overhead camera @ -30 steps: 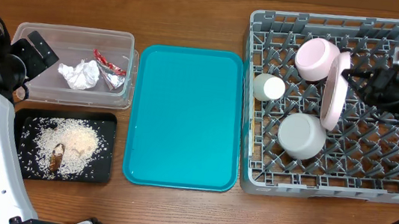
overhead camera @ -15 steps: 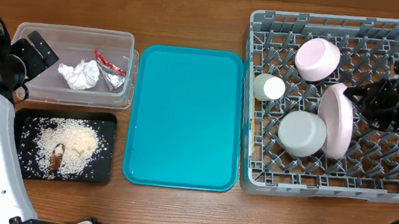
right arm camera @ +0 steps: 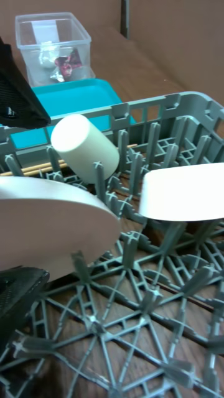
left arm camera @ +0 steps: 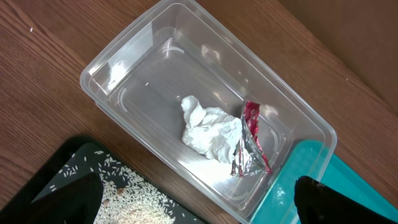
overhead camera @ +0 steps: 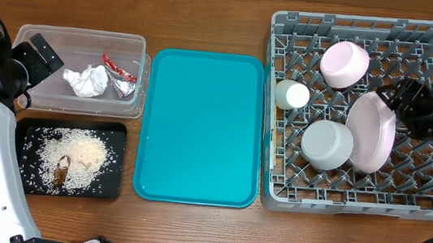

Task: Sort waste into correct bins and load items into the dishwasher

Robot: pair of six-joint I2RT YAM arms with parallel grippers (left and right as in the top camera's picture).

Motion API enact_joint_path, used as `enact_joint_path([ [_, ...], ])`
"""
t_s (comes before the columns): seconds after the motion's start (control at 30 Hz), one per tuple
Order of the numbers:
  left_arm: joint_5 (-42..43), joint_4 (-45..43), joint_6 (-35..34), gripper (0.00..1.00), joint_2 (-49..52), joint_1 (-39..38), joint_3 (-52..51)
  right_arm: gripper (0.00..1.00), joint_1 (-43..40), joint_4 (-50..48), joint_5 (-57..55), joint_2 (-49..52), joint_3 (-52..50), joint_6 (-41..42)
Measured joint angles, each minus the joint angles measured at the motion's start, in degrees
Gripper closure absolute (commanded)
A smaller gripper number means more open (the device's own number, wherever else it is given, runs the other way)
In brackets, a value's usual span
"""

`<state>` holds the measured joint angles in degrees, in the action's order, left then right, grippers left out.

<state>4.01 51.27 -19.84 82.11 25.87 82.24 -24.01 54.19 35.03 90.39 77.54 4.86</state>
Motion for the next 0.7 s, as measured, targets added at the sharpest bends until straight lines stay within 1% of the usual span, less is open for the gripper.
enact_joint_path([
  [0.13, 0.02, 0.00, 0.00, 0.00, 0.00, 0.00, -0.02, 0.27, 0.00, -0.79, -0.13, 0.24, 5.73, 0.02],
  [0.3, 0.02, 0.02, 0.00, 0.00, 0.00, 0.00, 0.00, 0.28, 1.92, -0.55, -0.39, 0.24, 17.38, -0.79],
  [0.43, 0.02, 0.02, 0.00, 0.00, 0.00, 0.00, 0.00, 0.26, 8.39, 1.57, -2.80, 0.15, 21.27, -2.97],
  [0.6, 0.02, 0.00, 0.00, 0.00, 0.00, 0.00, 0.00, 0.26, 21.09, 3.74, -13.90, 0.17, 21.42, -4.50],
  [0.63, 0.00, 0.02, 0.00, 0.00, 0.00, 0.00, 0.00, 0.23, 23.67, 4.11, -16.55, 0.15, 21.42, -4.90],
  [0.67, 0.02, 0.02, 0.00, 0.00, 0.00, 0.00, 0.00, 0.00, 26.47, 4.46, -19.30, 0.17, 21.42, -5.22],
  [0.7, 0.02, 0.02, 0.00, 0.00, 0.00, 0.00, 0.00, 0.00, 28.59, 4.83, -21.55, 0.17, 21.42, -5.66],
])
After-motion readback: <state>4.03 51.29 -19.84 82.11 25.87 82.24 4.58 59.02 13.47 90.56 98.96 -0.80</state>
